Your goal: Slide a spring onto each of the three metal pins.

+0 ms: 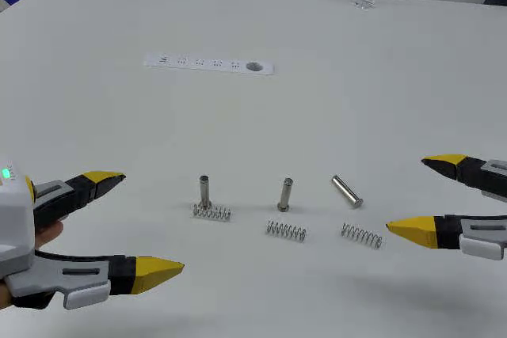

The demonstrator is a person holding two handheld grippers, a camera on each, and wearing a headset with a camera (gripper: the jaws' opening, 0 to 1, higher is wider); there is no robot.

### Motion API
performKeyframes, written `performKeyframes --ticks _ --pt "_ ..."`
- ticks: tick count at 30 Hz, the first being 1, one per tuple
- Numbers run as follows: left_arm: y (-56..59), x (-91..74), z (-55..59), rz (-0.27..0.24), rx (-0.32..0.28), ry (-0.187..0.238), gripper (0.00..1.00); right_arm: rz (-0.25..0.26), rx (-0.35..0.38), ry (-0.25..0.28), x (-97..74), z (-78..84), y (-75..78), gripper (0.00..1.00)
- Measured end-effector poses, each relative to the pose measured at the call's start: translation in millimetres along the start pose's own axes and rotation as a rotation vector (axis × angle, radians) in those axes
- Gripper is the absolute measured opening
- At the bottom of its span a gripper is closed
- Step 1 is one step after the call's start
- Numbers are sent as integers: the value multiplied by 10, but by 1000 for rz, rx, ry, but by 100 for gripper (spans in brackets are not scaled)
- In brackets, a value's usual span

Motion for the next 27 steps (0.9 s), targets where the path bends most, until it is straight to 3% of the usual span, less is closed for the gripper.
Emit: performKeyframes --ticks 11,27 --pt "17 -11 -24 2 3 2 93 -11 -7 -45 221 -63 137 72" --pt "19 -14 -35 2 7 -1 93 -7 3 -147 542 -5 264 64"
Point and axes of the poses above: the centre of the closed fingertips' face, and the gripper's own axes: x roughly forward along the fingers, y roughly to its right, z roughly out of its underside, the point moved 2 cm from there along -x, roughly backward along the fingers, and after that the axes turned 11 degrees about -x, right-handed, at the moved point
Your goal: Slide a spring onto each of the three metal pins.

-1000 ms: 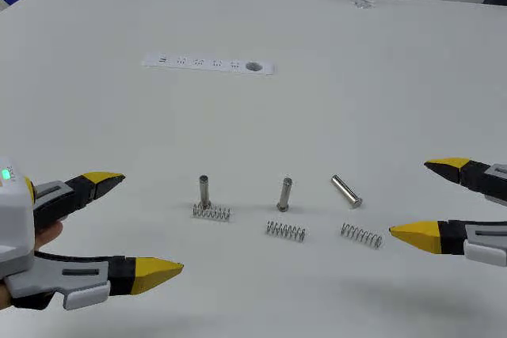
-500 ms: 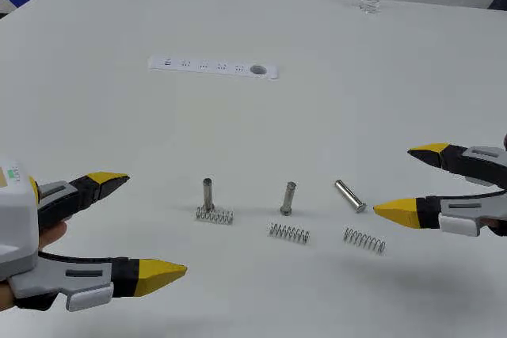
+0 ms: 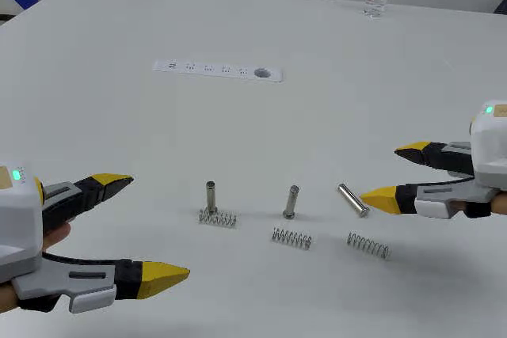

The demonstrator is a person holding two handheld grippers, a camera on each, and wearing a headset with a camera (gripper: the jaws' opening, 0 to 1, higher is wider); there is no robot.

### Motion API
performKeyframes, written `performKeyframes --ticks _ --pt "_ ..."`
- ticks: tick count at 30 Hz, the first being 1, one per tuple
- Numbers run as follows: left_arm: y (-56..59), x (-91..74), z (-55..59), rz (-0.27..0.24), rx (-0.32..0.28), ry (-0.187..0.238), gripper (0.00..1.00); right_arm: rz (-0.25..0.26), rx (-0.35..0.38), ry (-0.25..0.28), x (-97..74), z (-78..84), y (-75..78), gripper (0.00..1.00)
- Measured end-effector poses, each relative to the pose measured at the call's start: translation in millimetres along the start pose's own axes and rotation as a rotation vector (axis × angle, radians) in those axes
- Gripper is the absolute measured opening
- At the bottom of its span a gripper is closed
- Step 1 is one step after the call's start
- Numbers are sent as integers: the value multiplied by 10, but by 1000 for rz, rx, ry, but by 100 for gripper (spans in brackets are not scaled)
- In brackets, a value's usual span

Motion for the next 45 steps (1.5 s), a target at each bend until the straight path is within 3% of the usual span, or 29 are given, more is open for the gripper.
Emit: performKeyframes --ticks 6,25,45 --pt "-1 0 -1 0 -1 2 92 17 17 -68 104 58 37 58" --pt "-10 -5 15 -1 -5 1 92 49 41 -185 367 138 47 38" --pt "6 -3 29 0 -6 1 91 53 79 -307 554 262 2 26"
Point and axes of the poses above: the centre of the closed fingertips' face, and the gripper's own axes: x roughly forward along the fingers, y roughly to its right, z roughly out of its underside, the point moved 2 cm from there along -x, roughly backward along the fingers, and after that the axes turned 11 degrees about -x, right-handed, at the moved point
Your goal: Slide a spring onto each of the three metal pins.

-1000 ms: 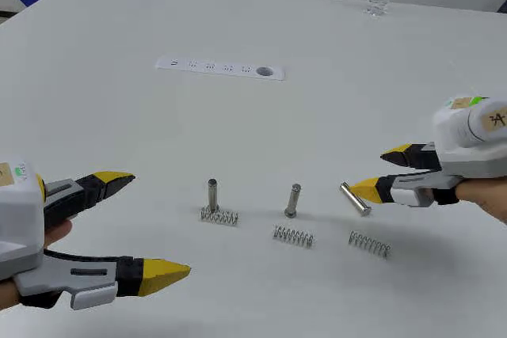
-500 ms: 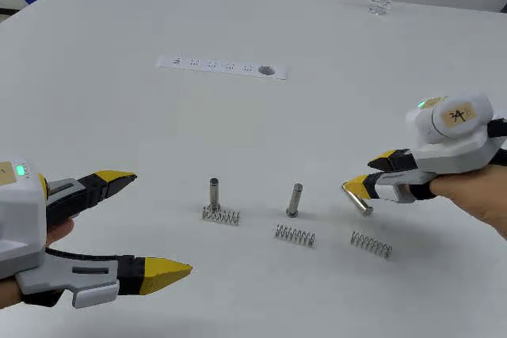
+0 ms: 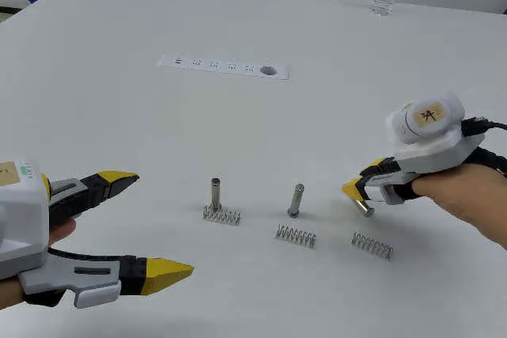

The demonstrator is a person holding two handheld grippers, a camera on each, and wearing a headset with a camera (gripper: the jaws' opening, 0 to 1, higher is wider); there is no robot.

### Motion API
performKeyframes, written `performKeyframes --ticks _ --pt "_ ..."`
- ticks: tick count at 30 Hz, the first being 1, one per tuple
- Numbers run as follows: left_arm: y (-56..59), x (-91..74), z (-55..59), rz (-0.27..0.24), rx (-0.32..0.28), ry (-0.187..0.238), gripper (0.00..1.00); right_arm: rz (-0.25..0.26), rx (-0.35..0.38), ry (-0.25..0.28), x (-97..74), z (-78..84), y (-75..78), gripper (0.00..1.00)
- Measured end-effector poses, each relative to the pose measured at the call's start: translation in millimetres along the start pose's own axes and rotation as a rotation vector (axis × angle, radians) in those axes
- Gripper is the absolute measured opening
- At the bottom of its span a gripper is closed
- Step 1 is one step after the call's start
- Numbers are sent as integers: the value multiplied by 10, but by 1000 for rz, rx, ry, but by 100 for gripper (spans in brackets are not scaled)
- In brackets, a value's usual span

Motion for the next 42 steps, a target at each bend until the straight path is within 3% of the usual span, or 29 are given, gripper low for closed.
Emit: performKeyframes --ticks 24,42 --pt "-6 -7 30 -2 -4 -5 91 -11 67 -96 133 85 -12 15" --pt "-6 -5 41 -1 -6 -9 91 -32 105 -128 177 109 -11 12"
Point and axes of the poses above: the centre of the closed fingertips' face, and the gripper's own axes: x roughly forward along the fingers, y roughly to its right, z roughly out of its underside, the point moved 2 cm from there along -x, roughly backward along the fingers, and after that the axes turned 11 degrees about -x, right-handed, at the moved point
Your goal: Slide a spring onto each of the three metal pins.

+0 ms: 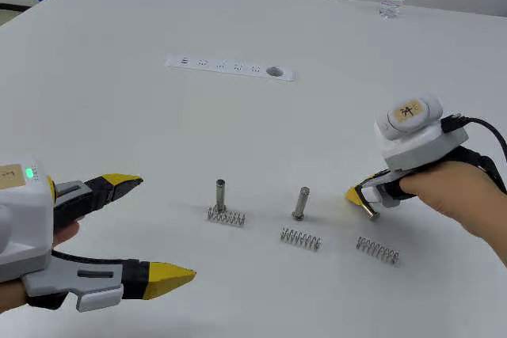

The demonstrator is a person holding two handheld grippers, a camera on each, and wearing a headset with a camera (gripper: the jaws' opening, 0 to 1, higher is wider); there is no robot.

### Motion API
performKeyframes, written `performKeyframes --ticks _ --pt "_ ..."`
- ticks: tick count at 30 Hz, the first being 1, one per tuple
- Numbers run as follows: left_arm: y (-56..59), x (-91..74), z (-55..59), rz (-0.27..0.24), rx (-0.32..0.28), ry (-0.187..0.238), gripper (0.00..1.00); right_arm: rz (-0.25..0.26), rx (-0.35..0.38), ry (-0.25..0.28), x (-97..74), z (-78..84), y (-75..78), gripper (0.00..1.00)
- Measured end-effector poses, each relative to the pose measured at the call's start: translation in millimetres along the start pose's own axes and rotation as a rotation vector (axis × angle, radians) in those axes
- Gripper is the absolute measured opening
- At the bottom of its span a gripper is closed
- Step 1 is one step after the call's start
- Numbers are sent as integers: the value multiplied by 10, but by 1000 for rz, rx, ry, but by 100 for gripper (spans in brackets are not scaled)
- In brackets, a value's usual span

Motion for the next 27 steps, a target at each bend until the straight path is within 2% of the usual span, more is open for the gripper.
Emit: performKeyframes --ticks 8,18,27 --pt "0 8 1 1 1 -1 91 -14 33 -12 -7 4 -13 11" --pt "-2 7 1 3 0 -1 90 -21 63 -53 -5 1 -17 10" --pt "-12 2 -2 -1 1 -2 90 -2 68 -65 -4 1 -34 9"
Point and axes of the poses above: the centre of the closed fingertips' face, and the gripper's own axes: x roughly forward along the fingers, y roughly to its right, z roughly out of its underside, the point moved 2 cm from there along -x, roughly backward along the fingers, and after that the axes turned 11 degrees about -x, right-handed, at the moved point
